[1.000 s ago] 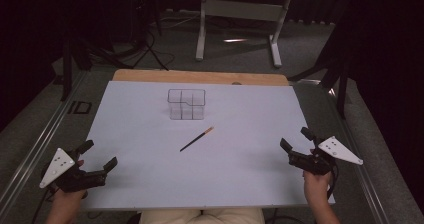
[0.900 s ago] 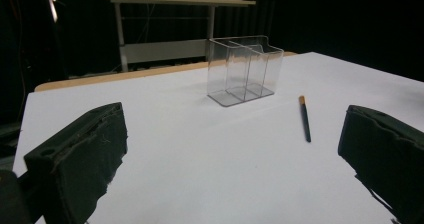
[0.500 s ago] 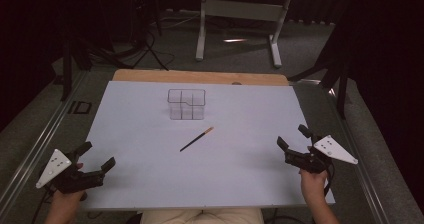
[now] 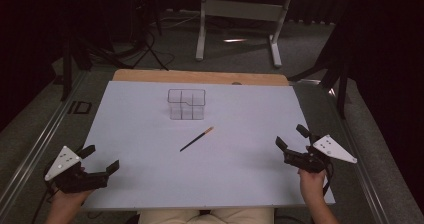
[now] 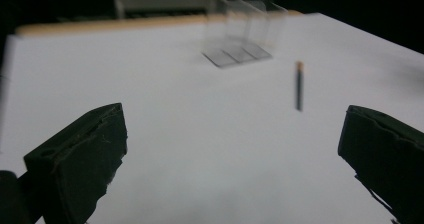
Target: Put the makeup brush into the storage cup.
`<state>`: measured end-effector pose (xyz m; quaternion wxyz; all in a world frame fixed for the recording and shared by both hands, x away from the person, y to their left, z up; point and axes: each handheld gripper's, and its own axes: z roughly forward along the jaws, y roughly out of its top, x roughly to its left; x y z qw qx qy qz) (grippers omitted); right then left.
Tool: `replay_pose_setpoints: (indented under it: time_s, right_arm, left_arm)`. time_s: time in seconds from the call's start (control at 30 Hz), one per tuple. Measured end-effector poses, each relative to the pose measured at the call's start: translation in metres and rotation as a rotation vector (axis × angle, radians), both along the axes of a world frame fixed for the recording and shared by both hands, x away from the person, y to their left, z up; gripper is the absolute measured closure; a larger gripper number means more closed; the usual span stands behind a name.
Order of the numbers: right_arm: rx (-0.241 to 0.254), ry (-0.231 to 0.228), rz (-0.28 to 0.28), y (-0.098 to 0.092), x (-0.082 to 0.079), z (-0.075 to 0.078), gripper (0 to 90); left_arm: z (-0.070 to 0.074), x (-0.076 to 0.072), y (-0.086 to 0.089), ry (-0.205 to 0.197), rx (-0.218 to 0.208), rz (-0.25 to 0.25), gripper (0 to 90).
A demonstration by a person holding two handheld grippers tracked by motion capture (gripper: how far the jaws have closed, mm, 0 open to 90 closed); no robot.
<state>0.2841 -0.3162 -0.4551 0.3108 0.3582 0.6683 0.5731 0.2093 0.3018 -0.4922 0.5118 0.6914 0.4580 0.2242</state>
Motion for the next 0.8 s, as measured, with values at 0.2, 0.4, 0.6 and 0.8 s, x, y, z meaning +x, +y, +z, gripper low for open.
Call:
replay_pose_setpoints:
  time_s: [0.2, 0.4, 0.6, 0.8]
  right_arm:
    - [-0.002, -0.005, 0.012, 0.004, 0.000, 0.001, 11.7]
    - [-0.001, -0.015, 0.023, 0.008, 0.003, 0.003, 11.8]
    - [-0.005, -0.011, 0.033, 0.012, 0.003, 0.003, 11.8]
    - [-0.012, -0.004, 0.030, 0.011, 0.003, 0.002, 11.8]
  left_arm:
    - [0.011, 0.007, -0.009, 0.068, -0.030, -0.028, 0.1]
    - [0.027, 0.008, -0.008, 0.063, -0.041, -0.040, 0.1]
    - [0.037, 0.013, -0.005, 0.103, -0.009, -0.030, 0.1]
    - [0.044, 0.023, -0.006, 0.132, 0.021, -0.037, 0.1]
